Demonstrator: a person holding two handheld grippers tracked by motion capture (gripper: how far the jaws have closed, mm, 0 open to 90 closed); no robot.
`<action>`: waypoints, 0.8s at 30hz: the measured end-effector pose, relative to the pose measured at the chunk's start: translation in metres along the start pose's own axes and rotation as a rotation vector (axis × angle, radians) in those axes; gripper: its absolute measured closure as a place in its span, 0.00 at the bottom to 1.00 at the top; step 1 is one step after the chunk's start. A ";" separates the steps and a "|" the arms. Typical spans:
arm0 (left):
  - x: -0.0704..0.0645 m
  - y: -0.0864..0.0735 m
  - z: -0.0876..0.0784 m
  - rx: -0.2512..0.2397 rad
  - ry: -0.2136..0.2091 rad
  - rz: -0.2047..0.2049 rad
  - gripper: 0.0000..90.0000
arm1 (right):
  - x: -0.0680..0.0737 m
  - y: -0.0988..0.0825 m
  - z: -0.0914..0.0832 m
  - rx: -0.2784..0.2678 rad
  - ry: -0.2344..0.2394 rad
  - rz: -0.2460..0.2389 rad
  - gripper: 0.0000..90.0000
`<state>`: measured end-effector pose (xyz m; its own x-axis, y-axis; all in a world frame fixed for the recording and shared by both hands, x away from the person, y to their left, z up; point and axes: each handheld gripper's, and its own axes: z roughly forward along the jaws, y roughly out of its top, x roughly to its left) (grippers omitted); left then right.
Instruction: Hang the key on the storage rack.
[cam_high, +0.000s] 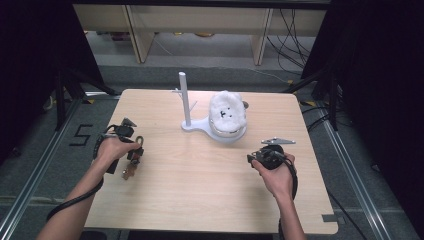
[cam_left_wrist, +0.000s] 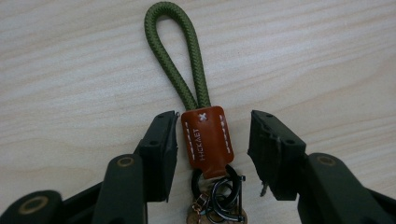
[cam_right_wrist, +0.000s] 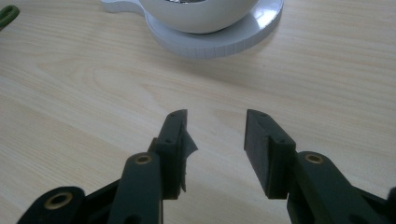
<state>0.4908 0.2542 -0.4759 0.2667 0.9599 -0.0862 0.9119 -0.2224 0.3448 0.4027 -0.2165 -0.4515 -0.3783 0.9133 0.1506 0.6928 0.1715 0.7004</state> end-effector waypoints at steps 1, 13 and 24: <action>-0.001 0.000 0.001 0.008 0.001 0.000 0.58 | 0.000 0.000 0.000 0.005 0.008 -0.007 0.67; -0.003 -0.001 0.008 0.046 0.039 0.039 0.66 | 0.003 -0.001 0.000 0.009 0.010 0.014 0.66; -0.004 -0.003 0.007 0.047 0.057 0.089 0.74 | 0.003 -0.001 0.000 0.012 0.013 0.015 0.66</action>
<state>0.4892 0.2496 -0.4835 0.3301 0.9439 -0.0033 0.8996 -0.3135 0.3040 0.4009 -0.2143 -0.4517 -0.3758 0.9109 0.1706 0.7060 0.1621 0.6894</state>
